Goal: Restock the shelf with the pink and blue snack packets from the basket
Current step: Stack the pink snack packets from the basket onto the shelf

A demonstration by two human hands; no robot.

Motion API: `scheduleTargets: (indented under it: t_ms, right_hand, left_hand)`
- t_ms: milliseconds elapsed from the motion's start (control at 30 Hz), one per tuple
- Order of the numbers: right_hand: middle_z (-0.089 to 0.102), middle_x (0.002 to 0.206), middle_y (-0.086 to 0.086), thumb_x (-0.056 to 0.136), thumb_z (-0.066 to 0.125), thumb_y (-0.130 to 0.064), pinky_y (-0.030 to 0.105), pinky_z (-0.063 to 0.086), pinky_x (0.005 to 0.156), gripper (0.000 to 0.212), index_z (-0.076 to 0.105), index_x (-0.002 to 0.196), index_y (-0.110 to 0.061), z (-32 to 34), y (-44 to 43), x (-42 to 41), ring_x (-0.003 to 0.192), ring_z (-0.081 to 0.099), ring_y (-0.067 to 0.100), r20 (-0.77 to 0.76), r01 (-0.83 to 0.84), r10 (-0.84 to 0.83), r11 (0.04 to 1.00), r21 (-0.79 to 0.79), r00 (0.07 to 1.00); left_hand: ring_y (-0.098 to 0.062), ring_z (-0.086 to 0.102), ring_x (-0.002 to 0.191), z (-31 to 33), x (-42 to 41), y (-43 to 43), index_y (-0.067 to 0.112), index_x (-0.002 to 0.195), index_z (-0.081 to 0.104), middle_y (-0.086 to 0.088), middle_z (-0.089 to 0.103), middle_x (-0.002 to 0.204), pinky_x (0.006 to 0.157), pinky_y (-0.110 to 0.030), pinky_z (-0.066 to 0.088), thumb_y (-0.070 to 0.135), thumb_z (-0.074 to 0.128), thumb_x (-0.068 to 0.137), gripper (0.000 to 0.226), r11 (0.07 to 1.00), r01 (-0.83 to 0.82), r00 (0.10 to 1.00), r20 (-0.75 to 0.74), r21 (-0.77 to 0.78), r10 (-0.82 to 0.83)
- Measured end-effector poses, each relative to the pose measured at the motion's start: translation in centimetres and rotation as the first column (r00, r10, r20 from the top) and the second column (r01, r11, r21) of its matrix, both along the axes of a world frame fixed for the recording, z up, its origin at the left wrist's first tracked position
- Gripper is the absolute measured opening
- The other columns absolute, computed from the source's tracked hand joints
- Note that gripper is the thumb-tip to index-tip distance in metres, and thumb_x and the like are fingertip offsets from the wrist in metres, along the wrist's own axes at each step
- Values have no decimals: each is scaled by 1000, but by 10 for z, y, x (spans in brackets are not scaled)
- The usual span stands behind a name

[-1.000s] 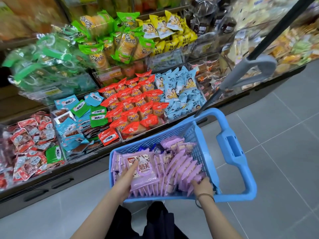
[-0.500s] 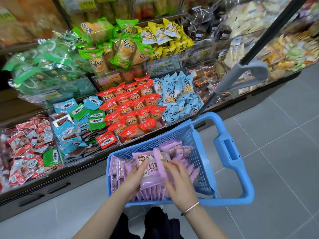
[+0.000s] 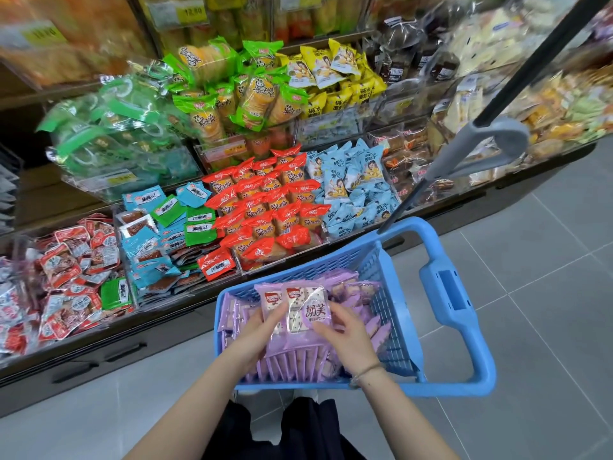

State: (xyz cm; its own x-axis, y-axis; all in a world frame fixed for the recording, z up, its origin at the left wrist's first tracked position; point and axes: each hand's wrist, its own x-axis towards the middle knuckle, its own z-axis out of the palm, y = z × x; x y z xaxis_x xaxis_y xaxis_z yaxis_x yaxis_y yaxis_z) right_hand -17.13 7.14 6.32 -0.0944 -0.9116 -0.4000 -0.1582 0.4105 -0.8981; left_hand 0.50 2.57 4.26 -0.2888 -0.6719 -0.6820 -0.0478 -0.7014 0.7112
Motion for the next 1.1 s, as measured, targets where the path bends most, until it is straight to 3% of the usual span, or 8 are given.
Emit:
scheduleTargets:
  t_ms: [167, 267, 333, 400, 633, 733, 867, 1100]
  right_hand:
    - [47, 124, -14, 92, 57, -29, 14, 33, 97, 42, 49, 132, -24, -7, 9, 6, 114, 44, -2, -25, -62, 63, 997, 36, 998]
    - [55, 114, -3, 92, 56, -25, 20, 36, 89, 28, 59, 118, -15, -30, 19, -17, 102, 52, 8, -85, 248, -237, 956, 158, 968]
    - [58, 98, 15, 88, 61, -14, 27, 37, 82, 18, 61, 97, 2, -52, 28, -37, 91, 54, 25, -235, 527, -481, 823, 213, 845]
    - [55, 81, 22, 85, 62, -9, 31, 35, 74, 19, 56, 73, 4, -72, 33, -52, 80, 50, 32, -336, 624, -532, 723, 298, 777]
    - [55, 126, 24, 94, 48, -19, 37, 43, 90, 39, 50, 125, 5, -117, 25, -55, 113, 54, 38, -328, 423, -279, 714, 558, 903]
    - [56, 124, 21, 95, 48, -21, 27, 40, 77, 38, 51, 124, 3, -119, 26, -59, 113, 55, 33, -364, 408, -225, 708, 576, 904]
    - [57, 122, 26, 95, 45, -16, 31, 41, 78, 35, 55, 120, 7, -107, 30, -62, 112, 56, 35, -432, 442, -208, 697, 564, 878]
    - [61, 93, 23, 76, 52, -25, 36, 39, 73, 45, 58, 101, 12, -47, 55, -24, 82, 54, 29, -389, 430, -312, 863, 267, 867]
  left_hand:
    - [-20, 43, 131, 3, -1, 4, 17, 150, 21, -1, 44, 145, 114, -41, 28, 66, 86, 33, 142, 995, 91, 994, -56, 32, -89]
    - [-25, 42, 132, 1, 5, 9, 17, 149, 23, -4, 44, 145, 115, -50, 27, 60, 87, 34, 138, 994, 53, 998, -51, 91, -48]
    - [-28, 42, 133, -1, 12, 15, 18, 148, 25, -4, 44, 145, 114, -53, 28, 58, 88, 36, 135, 994, 26, 999, -47, 107, -21]
    - [-31, 46, 129, 0, 18, 20, 17, 147, 25, -6, 48, 142, 112, -53, 31, 55, 91, 33, 137, 991, -27, 998, -52, 132, 35]
    - [-28, 59, 117, -6, 35, 38, 17, 138, 40, -6, 61, 128, 108, -48, 39, 41, 89, 39, 113, 963, -217, 974, -33, 161, 225]
    - [-28, 64, 109, -8, 44, 44, 16, 133, 44, -8, 65, 123, 100, -45, 46, 35, 86, 43, 101, 940, -292, 953, -30, 176, 302]
    - [-15, 73, 82, -1, 60, 47, 20, 120, 49, 3, 75, 94, 59, -24, 56, 29, 82, 57, 71, 944, -288, 957, 6, 159, 291]
    - [-16, 61, 101, 9, 106, 45, 19, 119, 46, 0, 62, 115, 72, -31, 48, 50, 80, 36, 95, 921, -352, 936, 45, 168, 350]
